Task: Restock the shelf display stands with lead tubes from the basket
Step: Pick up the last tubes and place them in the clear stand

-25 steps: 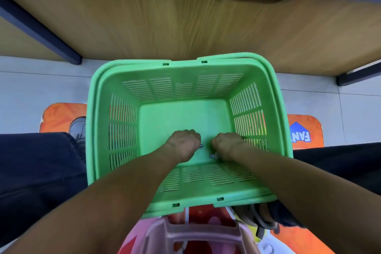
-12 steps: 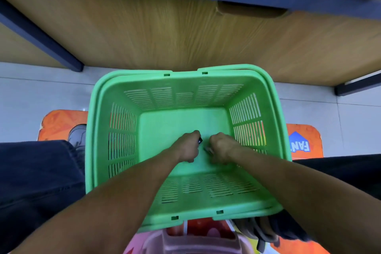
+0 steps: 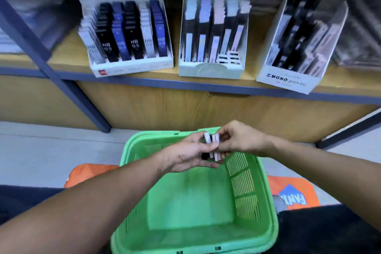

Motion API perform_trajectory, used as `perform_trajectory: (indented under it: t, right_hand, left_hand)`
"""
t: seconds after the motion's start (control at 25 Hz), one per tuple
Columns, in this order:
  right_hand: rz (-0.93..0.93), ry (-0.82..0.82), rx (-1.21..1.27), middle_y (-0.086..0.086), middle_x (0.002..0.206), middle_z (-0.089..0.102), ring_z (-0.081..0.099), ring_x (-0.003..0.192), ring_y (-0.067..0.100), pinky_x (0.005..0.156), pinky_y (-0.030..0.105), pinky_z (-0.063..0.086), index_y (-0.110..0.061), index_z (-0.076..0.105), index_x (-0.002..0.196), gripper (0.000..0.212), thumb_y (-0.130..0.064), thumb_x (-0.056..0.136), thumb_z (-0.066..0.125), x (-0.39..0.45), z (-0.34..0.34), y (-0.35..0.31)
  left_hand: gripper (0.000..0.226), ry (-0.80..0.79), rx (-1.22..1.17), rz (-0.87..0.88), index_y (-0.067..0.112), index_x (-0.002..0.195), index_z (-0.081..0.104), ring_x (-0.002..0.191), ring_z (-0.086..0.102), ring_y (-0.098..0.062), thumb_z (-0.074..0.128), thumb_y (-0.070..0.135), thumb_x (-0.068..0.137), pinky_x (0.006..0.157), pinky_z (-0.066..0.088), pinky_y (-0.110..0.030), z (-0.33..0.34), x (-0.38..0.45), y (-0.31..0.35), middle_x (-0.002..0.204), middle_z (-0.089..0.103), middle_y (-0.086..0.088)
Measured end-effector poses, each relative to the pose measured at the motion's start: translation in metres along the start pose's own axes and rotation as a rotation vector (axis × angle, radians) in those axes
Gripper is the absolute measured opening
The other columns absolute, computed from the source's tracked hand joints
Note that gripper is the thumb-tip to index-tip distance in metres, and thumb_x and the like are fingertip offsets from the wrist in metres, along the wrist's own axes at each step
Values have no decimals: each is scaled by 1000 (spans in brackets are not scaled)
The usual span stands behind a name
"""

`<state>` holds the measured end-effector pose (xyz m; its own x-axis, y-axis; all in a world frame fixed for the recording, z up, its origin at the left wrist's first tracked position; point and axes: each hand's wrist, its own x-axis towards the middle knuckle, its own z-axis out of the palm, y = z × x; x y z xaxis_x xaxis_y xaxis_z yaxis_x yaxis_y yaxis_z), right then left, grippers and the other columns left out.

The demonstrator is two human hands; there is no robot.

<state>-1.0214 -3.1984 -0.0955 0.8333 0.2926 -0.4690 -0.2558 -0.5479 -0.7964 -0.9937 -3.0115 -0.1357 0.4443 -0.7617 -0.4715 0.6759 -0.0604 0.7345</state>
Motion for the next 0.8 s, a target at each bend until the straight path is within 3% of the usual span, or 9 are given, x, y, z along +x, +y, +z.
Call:
perform_trajectory:
  t: [0.08,0.2,0.4,0.52,0.68,0.8]
  right_hand:
    - [-78,52,70,16,77,74,67,64,19,61,25,54,-2,70,85,8,3,85,76,-19,-21,-29]
    - [-167,131,202,18,79,72,69,65,18,62,25,56,-2,65,93,20,11,82,74,-46,-42,-68]
    - [-207,377,219,14,68,71,64,52,17,51,24,46,-8,58,104,37,3,78,82,-77,-73,-109]
    - [-247,405,262,12,75,69,60,58,15,52,23,45,-9,68,105,25,1,84,77,-90,-100,-122]
    - [-324,382,213,19,91,67,66,83,23,74,34,56,-13,70,119,30,1,92,67,-99,-127,-123]
    - [-329,450,241,17,82,62,68,72,26,63,30,57,-2,65,113,27,3,88,73,-107,-142,-120]
  left_hand:
    - [22,20,39,83,7,116,51,93,69,-32,61,8,96,76,61,-42,21,-11,35,103,67,-20]
    - [23,71,158,170,2,122,49,80,67,-30,56,5,99,69,61,-39,48,-32,88,94,66,-18]
    - [28,31,278,240,-3,127,50,80,67,-32,53,8,101,64,60,-34,87,-57,151,95,69,-24]
    - [24,58,288,291,-2,124,52,76,68,-30,53,7,102,60,59,-32,106,-54,174,91,71,-22]
    - [6,172,321,336,3,99,56,57,58,-24,52,3,95,41,36,-24,121,-39,189,79,65,-18]
    - [10,194,190,346,2,103,60,50,50,-19,58,11,98,35,28,-19,127,-27,199,70,58,-12]
